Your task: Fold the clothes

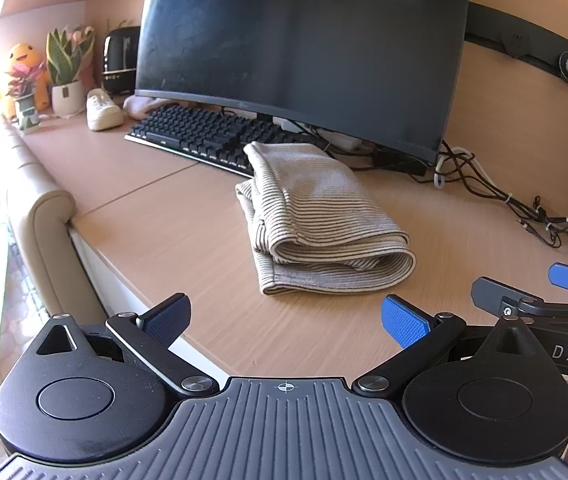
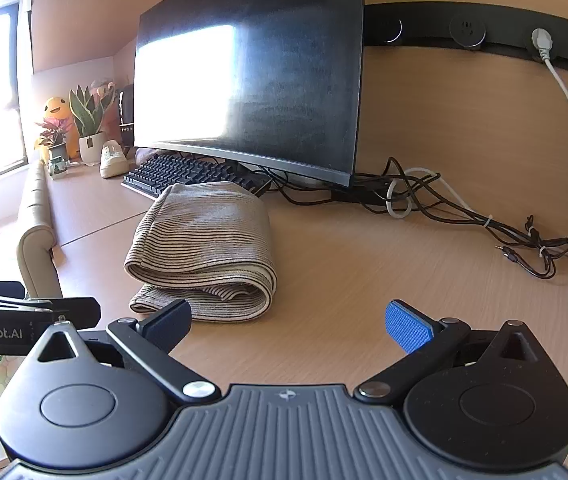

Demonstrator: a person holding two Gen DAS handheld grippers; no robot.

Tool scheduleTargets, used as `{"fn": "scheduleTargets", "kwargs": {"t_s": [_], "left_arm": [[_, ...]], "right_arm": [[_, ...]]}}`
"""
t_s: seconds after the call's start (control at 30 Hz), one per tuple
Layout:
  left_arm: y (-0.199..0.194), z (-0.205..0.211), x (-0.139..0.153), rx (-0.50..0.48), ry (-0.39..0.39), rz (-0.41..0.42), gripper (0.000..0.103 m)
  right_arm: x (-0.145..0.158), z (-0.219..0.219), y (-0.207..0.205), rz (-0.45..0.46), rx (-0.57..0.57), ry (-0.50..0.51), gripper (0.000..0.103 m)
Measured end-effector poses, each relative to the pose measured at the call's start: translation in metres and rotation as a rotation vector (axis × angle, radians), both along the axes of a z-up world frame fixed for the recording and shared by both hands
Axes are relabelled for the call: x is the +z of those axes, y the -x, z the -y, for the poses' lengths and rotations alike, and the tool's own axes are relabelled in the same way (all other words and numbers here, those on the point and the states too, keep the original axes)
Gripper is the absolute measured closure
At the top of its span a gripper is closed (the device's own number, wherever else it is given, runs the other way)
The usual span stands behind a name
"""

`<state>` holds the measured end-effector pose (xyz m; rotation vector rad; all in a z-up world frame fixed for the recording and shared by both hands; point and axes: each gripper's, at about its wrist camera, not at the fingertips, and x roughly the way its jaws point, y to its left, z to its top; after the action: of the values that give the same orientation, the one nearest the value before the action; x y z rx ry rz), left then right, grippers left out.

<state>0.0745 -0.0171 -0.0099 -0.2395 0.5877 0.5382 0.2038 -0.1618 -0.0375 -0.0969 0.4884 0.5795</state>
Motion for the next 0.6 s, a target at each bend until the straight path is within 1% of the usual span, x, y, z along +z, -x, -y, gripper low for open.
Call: {"fn": "scheduleTargets", "kwargs": {"t_s": [0.3, 0.5, 0.6], "left_arm": [[-0.001, -0.005, -0.002, 0.000, 0.002, -0.004, 0.000], [-0.004, -0.014, -0.003, -0.005, -0.029, -0.005, 0.000], [-0.009, -0.024, -0.004, -0.016, -0.030, -0.016, 0.000]], "right_arm": [[-0.001, -0.003, -0.002, -0.008, -0.004, 0.006, 0.000], [-0.004, -0.009, -0.007, -0.023, -0.015, 0.004, 0.000], [-0.006, -0.014, -0.010, -0.036, -0.028, 0.002, 0.000]]}}
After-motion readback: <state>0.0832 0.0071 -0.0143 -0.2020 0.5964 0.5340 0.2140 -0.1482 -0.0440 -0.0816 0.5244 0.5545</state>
